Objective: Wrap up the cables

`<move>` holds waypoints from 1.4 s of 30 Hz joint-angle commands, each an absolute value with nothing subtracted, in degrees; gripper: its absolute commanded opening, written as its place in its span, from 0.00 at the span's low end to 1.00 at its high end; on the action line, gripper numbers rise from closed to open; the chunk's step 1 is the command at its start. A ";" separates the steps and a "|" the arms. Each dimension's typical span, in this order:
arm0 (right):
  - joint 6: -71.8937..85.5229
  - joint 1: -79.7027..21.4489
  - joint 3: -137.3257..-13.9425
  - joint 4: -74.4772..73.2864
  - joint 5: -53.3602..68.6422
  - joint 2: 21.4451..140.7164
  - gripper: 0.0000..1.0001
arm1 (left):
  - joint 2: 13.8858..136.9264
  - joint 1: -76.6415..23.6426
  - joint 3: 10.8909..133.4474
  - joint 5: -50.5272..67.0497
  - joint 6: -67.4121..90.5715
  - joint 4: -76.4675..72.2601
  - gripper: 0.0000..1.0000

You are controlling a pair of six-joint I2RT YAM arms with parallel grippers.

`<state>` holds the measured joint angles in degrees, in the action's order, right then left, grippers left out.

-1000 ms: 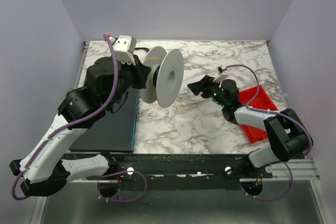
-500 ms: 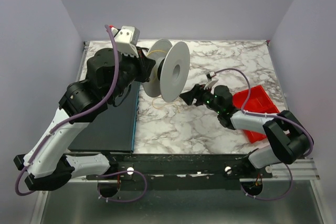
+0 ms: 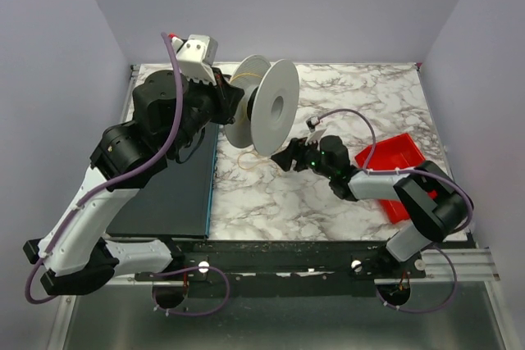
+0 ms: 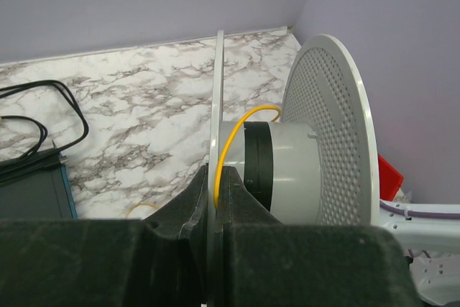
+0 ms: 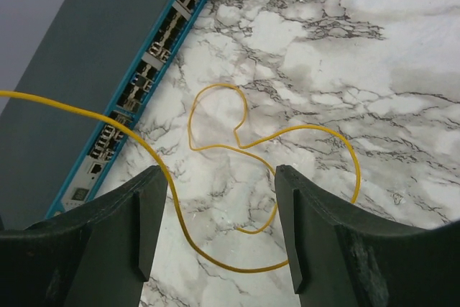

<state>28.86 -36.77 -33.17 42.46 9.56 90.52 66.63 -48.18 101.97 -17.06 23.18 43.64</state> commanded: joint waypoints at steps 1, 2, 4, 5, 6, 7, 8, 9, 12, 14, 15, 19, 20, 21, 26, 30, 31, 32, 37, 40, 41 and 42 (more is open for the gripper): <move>28.46 -37.91 -34.80 44.41 6.82 93.12 0.64 | 66.75 -48.23 105.03 -16.45 24.10 40.35 0.00; 28.63 -38.20 -34.80 44.55 6.48 93.51 0.60 | 66.80 -48.24 105.07 -17.08 24.36 40.13 0.00; 29.25 -38.97 -35.12 44.05 5.55 93.82 0.49 | 67.19 -48.18 105.03 -19.28 25.34 39.87 0.00; 29.79 -39.63 -35.31 43.44 4.98 93.57 0.38 | 67.39 -48.12 104.74 -20.88 25.83 39.41 0.00; 30.45 -40.60 -35.33 42.83 4.23 93.01 0.27 | 67.72 -47.90 104.52 -23.10 26.73 39.15 0.00; 30.73 -41.78 -35.47 41.41 3.06 92.11 0.15 | 68.16 -47.46 104.21 -25.61 27.78 38.75 0.00; 30.64 -43.48 -35.91 38.63 1.08 91.22 0.08 | 68.56 -47.02 103.63 -27.49 28.71 37.88 0.00; 30.31 -45.57 -36.21 36.38 -0.53 89.83 0.02 | 68.95 -46.42 102.84 -29.69 29.36 36.61 0.00; 30.31 -50.42 -37.09 27.68 -7.22 85.34 0.01 | 70.71 -44.40 100.30 -35.25 29.70 32.07 0.00; 30.73 -52.78 -37.91 21.48 -10.15 81.96 0.01 | 72.93 -41.88 99.70 -36.74 30.31 30.49 0.00; 30.97 -53.75 -38.39 18.09 -11.41 80.40 0.01 | 74.02 -41.15 99.23 -37.73 29.88 29.44 0.00; 29.20 -57.08 -42.98 3.63 -18.81 73.76 0.01 | 78.83 -38.70 97.03 -40.16 25.98 25.17 0.00; 28.34 -57.69 -44.50 0.72 -20.92 72.12 0.01 | 80.02 -38.59 96.31 -40.96 24.04 23.76 0.00; 27.63 -58.06 -46.99 -3.62 -23.33 70.73 0.01 | 81.09 -38.58 95.80 -41.57 22.48 22.88 0.00; 22.17 -58.32 -59.55 -14.78 -34.73 68.46 0.01 | 83.09 -38.67 91.69 -39.75 17.38 20.79 0.00; 15.45 -58.11 -66.71 -15.78 -44.04 71.35 0.01 | 79.92 -39.24 85.05 -31.30 14.88 19.09 0.00; 13.93 -57.68 -68.20 -15.73 -44.76 72.51 0.01 | 78.51 -39.33 82.87 -28.65 14.33 18.49 0.00; 12.95 -56.80 -69.97 -15.75 -44.60 73.59 0.01 | 76.98 -39.53 81.05 -26.21 13.92 17.96 0.00; 9.89 -51.07 -73.93 -12.22 -38.51 75.95 0.01 | 70.80 -40.54 73.40 -13.56 9.94 17.57 0.00; 8.71 -47.36 -75.84 -11.10 -33.85 77.38 0.01 | 68.30 -40.89 71.24 -6.84 8.03 19.08 0.00; 8.63 -46.11 -76.47 -10.76 -31.85 77.79 0.01 | 67.69 -41.15 70.68 -4.52 7.28 19.46 0.00; 8.55 -44.74 -76.90 -10.55 -29.61 78.11 0.01 | 66.77 -41.33 69.91 -1.79 6.43 19.60 0.00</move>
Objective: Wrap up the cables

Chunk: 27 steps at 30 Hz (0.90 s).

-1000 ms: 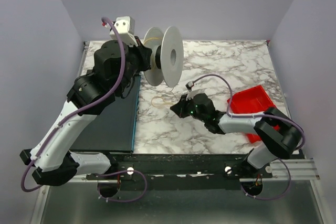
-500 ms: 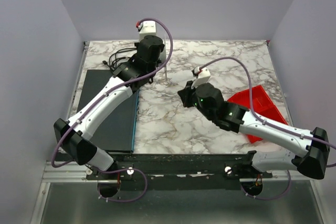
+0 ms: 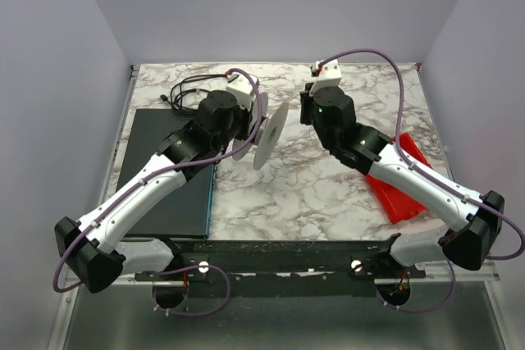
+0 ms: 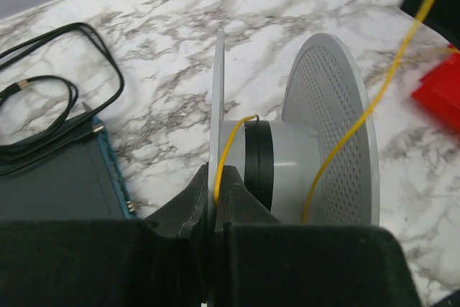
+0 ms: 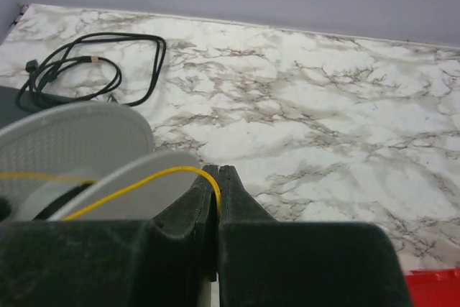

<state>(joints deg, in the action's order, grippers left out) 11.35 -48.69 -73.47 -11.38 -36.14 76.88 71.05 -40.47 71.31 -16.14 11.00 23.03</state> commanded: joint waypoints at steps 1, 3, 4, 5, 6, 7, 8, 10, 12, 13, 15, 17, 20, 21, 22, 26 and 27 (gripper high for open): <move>8.36 -43.79 -77.35 -10.30 -27.96 78.73 0.01 | 65.72 -41.39 69.05 -0.14 6.00 19.37 0.00; 8.98 -41.30 -77.94 -10.28 -23.93 79.82 0.01 | 63.66 -41.40 67.41 5.42 5.39 18.93 0.00; 9.73 -39.70 -77.75 -10.21 -21.69 80.21 0.01 | 62.87 -41.40 66.75 7.41 5.37 18.74 0.00; 10.55 -38.29 -77.42 -10.05 -18.50 80.53 0.01 | 61.86 -41.40 66.41 8.66 5.43 18.43 0.00; 11.41 -36.63 -76.78 -9.74 -15.91 80.87 0.01 | 61.13 -41.44 66.00 9.47 5.71 18.17 0.00; 12.50 -35.36 -75.97 -9.15 -13.19 81.10 0.01 | 60.25 -41.33 65.71 10.51 6.05 17.83 0.00; 13.37 -34.00 -74.90 -8.57 -10.94 81.29 0.01 | 59.56 -41.32 65.56 10.91 6.19 17.64 0.00; 14.71 -32.13 -72.71 -6.90 -6.32 81.67 0.01 | 58.60 -41.18 65.80 10.66 7.55 17.29 0.00; 16.32 -30.93 -70.71 -5.29 -2.40 82.18 0.01 | 58.44 -40.92 66.52 9.71 9.45 17.25 0.00; 17.04 -30.40 -69.53 -4.17 -0.72 82.44 0.01 | 58.58 -40.86 66.90 8.90 10.39 17.14 0.00; 18.71 -29.69 -67.39 -1.99 3.26 83.14 0.01 | 59.19 -40.70 67.44 5.81 12.80 17.15 0.00; 20.38 -28.98 -65.02 0.23 6.88 84.05 0.03 | 59.88 -40.13 67.91 2.30 16.50 17.08 0.00; 24.09 -28.02 -59.94 7.70 14.84 85.27 0.08 | 59.96 -38.70 68.12 -0.97 23.12 15.83 0.00; 25.48 -27.72 -58.16 10.47 17.75 85.63 0.10 | 59.76 -38.30 68.27 -1.80 25.64 15.27 0.00; 27.34 -27.51 -55.91 14.84 21.71 86.16 0.12 | 59.61 -38.15 68.78 -2.14 27.01 14.68 0.00; 34.98 -27.50 -49.84 30.27 31.61 89.68 0.23 | 59.58 -38.14 72.19 -2.24 30.41 14.11 0.00; 37.13 -27.51 -48.81 34.40 33.05 90.49 0.26 | 59.80 -38.19 73.24 -1.88 30.79 14.30 0.00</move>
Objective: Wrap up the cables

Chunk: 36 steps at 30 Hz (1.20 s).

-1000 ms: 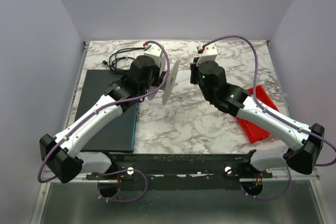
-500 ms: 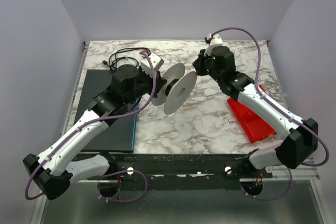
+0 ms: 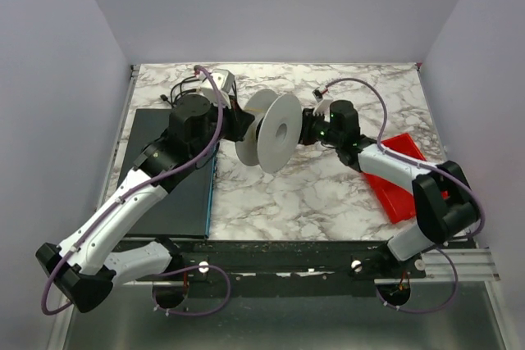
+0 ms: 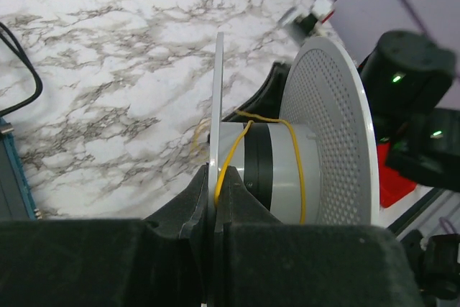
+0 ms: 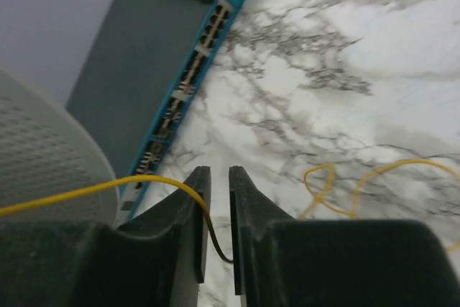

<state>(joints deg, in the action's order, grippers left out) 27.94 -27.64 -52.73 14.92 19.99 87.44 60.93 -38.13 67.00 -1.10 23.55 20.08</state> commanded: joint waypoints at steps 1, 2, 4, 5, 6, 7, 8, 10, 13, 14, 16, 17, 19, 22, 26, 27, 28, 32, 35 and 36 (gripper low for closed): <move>38.82 -27.47 -47.92 37.56 34.19 91.57 0.27 | 60.08 -38.23 74.43 -1.76 31.00 14.68 0.00; 40.67 -27.46 -47.33 41.03 35.37 92.65 0.27 | 60.60 -38.23 75.53 -1.88 31.11 15.42 0.00; 45.15 -27.59 -46.48 48.14 37.65 94.81 0.27 | 61.24 -38.23 77.54 -3.00 31.52 16.38 0.00; 47.53 -27.76 -46.07 51.79 38.68 95.82 0.27 | 61.48 -38.23 77.99 -3.79 31.99 16.54 0.00; 49.77 -28.01 -45.69 55.29 39.22 96.86 0.27 | 61.73 -38.24 78.62 -4.76 32.42 16.94 0.00; 51.44 -28.28 -45.47 57.42 39.36 97.51 0.27 | 61.95 -38.24 79.08 -5.99 32.96 17.26 0.00; 52.54 -28.82 -45.22 59.49 39.46 98.24 0.27 | 62.12 -38.25 79.44 -7.31 33.40 17.40 0.00; 54.57 -29.86 -44.64 62.62 39.56 98.99 0.27 | 62.39 -38.36 80.19 -10.72 34.47 17.74 0.00; 56.27 -31.98 -43.41 65.45 39.25 99.12 0.27 | 63.13 -38.32 81.35 -14.98 35.06 17.92 0.00; 56.25 -32.89 -43.06 65.62 39.05 98.85 0.27 | 63.51 -38.35 82.08 -16.61 35.07 18.29 0.00; 56.35 -34.42 -42.32 65.68 39.32 98.34 0.27 | 64.64 -38.32 83.66 -20.64 34.90 19.65 0.00; 56.27 -35.36 -41.71 65.58 39.37 97.80 0.27 | 65.50 -38.23 84.80 -22.71 34.81 20.49 0.00; 55.77 -37.05 -40.15 64.68 39.01 96.42 0.27 | 67.41 -37.88 87.24 -25.98 33.76 22.19 0.00; 54.52 -38.53 -37.29 62.61 37.94 93.68 0.24 | 70.02 -36.94 89.52 -28.79 32.36 23.95 0.00; 50.58 -39.86 -35.95 53.47 36.32 89.19 0.10 | 73.06 -35.65 91.36 -30.55 30.41 25.64 0.00; 48.83 -40.26 -36.14 50.12 35.08 87.19 0.05 | 73.77 -35.51 91.55 -31.02 29.80 25.93 0.00; 46.40 -40.80 -36.93 44.63 33.68 85.29 0.01 | 74.56 -35.42 91.46 -31.58 29.29 26.11 0.00; 35.92 -42.60 -43.77 22.67 26.84 78.57 0.01 | 78.04 -35.20 91.74 -32.79 27.23 27.67 0.00; 27.76 -43.32 -51.50 6.20 20.61 75.51 0.01 | 81.79 -35.29 93.13 -32.84 26.47 30.81 0.00; 25.86 -43.28 -53.45 2.48 18.30 74.56 0.01 | 82.58 -35.37 93.06 -32.38 26.33 31.58 0.00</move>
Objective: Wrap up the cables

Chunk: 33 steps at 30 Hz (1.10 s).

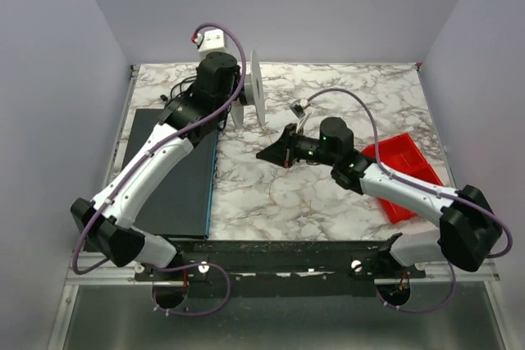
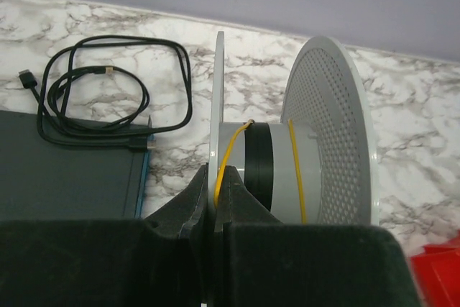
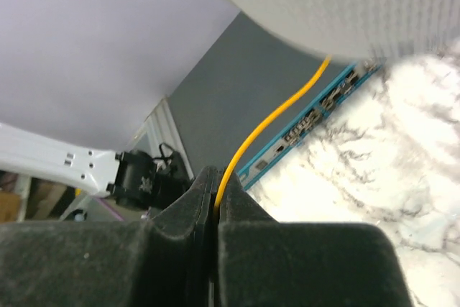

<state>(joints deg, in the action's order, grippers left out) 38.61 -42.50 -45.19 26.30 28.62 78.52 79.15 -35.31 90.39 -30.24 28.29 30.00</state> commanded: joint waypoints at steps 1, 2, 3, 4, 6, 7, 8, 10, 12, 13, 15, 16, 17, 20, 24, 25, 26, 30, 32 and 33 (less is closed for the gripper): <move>23.94 -43.28 -55.67 -1.81 15.77 73.73 0.01 | 83.19 -35.54 92.55 -31.58 25.93 31.46 0.00; 22.57 -43.36 -57.44 -5.33 12.82 72.96 0.01 | 83.46 -35.95 91.71 -30.77 24.89 30.95 0.00; 20.82 -43.26 -59.59 -7.71 10.33 72.47 0.01 | 83.79 -36.57 91.21 -30.67 23.94 30.93 0.00; 19.69 -43.31 -61.59 -9.98 7.12 72.10 0.01 | 83.94 -37.46 90.57 -30.11 22.87 30.80 0.00; 16.81 -43.32 -65.21 -13.39 1.56 72.10 0.01 | 84.17 -39.18 89.74 -28.19 20.43 31.02 0.00; 15.57 -43.31 -66.47 -14.38 -1.69 72.23 0.01 | 84.15 -40.04 89.19 -27.92 18.89 30.98 0.00; 14.09 -43.31 -68.25 -15.63 -4.98 72.48 0.01 | 84.24 -40.99 89.02 -26.98 17.54 31.34 0.00; 11.85 -43.33 -70.50 -16.57 -10.70 73.17 0.01 | 84.07 -42.19 88.51 -25.70 15.52 32.55 0.00; 9.89 -43.31 -71.81 -16.79 -15.66 73.86 0.01 | 83.45 -43.18 87.62 -24.17 12.98 32.99 0.00; 9.30 -43.25 -72.11 -16.51 -17.63 74.20 0.01 | 83.17 -43.45 87.49 -23.13 12.31 33.79 0.00; 8.22 -43.31 -72.33 -15.71 -20.48 74.71 0.01 | 82.69 -43.74 87.75 -20.56 10.58 35.53 0.00; 8.02 -43.32 -72.42 -15.22 -21.48 74.86 0.01 | 82.70 -43.89 87.95 -19.98 9.86 36.57 0.00; 7.95 -43.25 -72.21 -14.44 -22.10 74.76 0.03 | 82.50 -44.09 88.15 -19.51 9.18 37.63 0.00; 7.77 -43.28 -71.81 -12.51 -23.97 74.34 0.08 | 81.23 -44.43 87.35 -16.82 7.21 38.69 0.00; 6.93 -42.98 -71.51 -11.50 -26.95 75.83 0.14 | 78.49 -44.47 85.50 -12.10 5.66 38.59 0.00; 6.85 -42.39 -71.31 -11.28 -26.36 76.18 0.15 | 78.04 -44.56 85.36 -11.12 5.25 38.94 0.00; 7.10 -41.79 -70.85 -10.81 -24.92 76.49 0.15 | 77.61 -44.55 85.20 -10.70 5.19 39.27 0.00; 8.35 -39.50 -68.39 -8.52 -18.17 77.16 0.16 | 74.71 -44.47 83.97 -8.46 5.60 38.59 0.00; 9.45 -38.16 -67.18 -7.43 -14.61 77.65 0.16 | 73.44 -44.47 84.03 -7.47 6.27 38.67 0.00; 9.98 -37.42 -66.26 -6.64 -12.82 77.78 0.16 | 72.80 -44.41 84.25 -6.99 6.55 38.67 0.00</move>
<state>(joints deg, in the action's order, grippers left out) 8.67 -39.79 -68.95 -10.87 -18.24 76.66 76.93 -44.49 84.12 -11.03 6.85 39.29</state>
